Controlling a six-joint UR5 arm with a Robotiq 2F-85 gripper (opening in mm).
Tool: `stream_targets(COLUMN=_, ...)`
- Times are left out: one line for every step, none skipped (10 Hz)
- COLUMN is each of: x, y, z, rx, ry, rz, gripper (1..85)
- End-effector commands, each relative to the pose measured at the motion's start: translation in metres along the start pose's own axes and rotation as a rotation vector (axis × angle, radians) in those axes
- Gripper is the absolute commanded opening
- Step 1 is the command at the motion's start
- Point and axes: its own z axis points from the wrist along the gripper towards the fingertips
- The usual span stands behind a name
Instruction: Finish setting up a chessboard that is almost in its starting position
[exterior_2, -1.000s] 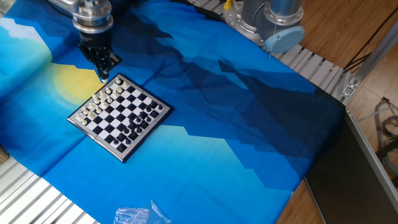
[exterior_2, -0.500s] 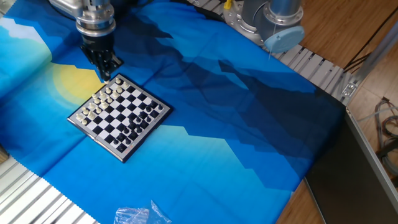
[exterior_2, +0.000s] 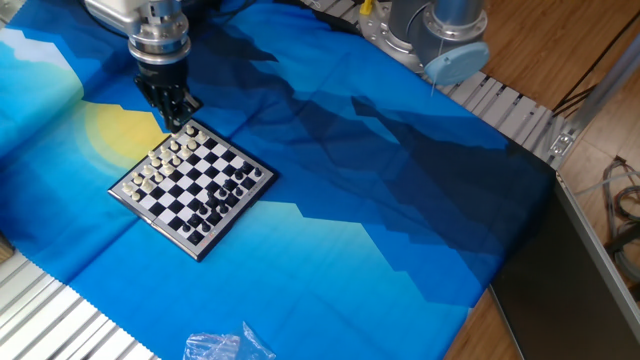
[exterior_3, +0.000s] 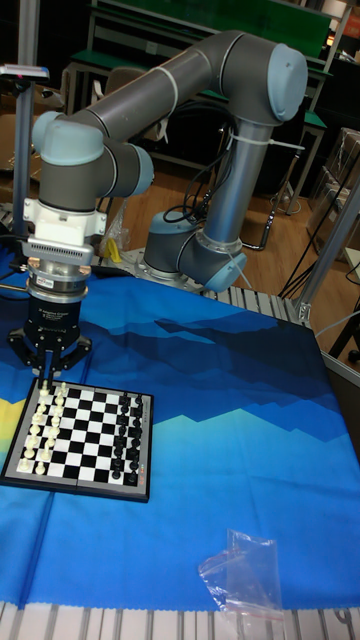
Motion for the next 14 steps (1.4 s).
stream_targets(x=0.000, y=0.002, z=0.004, rx=-0.012, ry=-0.011, rz=0.008, gripper=6.0)
stream_targets(x=0.001, y=0.003, z=0.005, rx=-0.013, ry=-0.011, rz=0.008, gripper=6.0)
stream_targets(x=0.002, y=0.003, z=0.005, rx=-0.013, ry=-0.011, rz=0.008, gripper=5.7)
stream_targets(x=0.003, y=0.002, z=0.006, rx=-0.013, ry=-0.011, rz=0.007, gripper=5.7)
stream_targets(x=0.004, y=0.001, z=0.008, rx=-0.016, ry=-0.010, rz=0.004, gripper=5.7)
stream_targets(x=0.004, y=0.000, z=0.009, rx=-0.016, ry=-0.012, rz=0.003, gripper=5.7)
stream_targets(x=0.005, y=0.000, z=0.009, rx=-0.016, ry=-0.012, rz=0.003, gripper=5.7)
stream_targets(x=0.007, y=0.001, z=0.010, rx=-0.016, ry=-0.010, rz=0.003, gripper=5.7)
stream_targets(x=0.008, y=0.000, z=0.010, rx=-0.015, ry=-0.008, rz=0.002, gripper=5.3)
stream_targets(x=0.010, y=0.001, z=0.011, rx=-0.015, ry=-0.005, rz=0.002, gripper=5.3)
stream_targets(x=0.012, y=0.001, z=0.012, rx=-0.015, ry=-0.002, rz=0.004, gripper=5.3)
stream_targets(x=0.014, y=0.001, z=0.013, rx=-0.014, ry=0.001, rz=0.007, gripper=5.3)
stream_targets(x=0.015, y=0.002, z=0.013, rx=-0.018, ry=0.004, rz=0.012, gripper=5.0)
stream_targets(x=0.017, y=0.002, z=0.014, rx=-0.019, ry=0.004, rz=0.015, gripper=5.0)
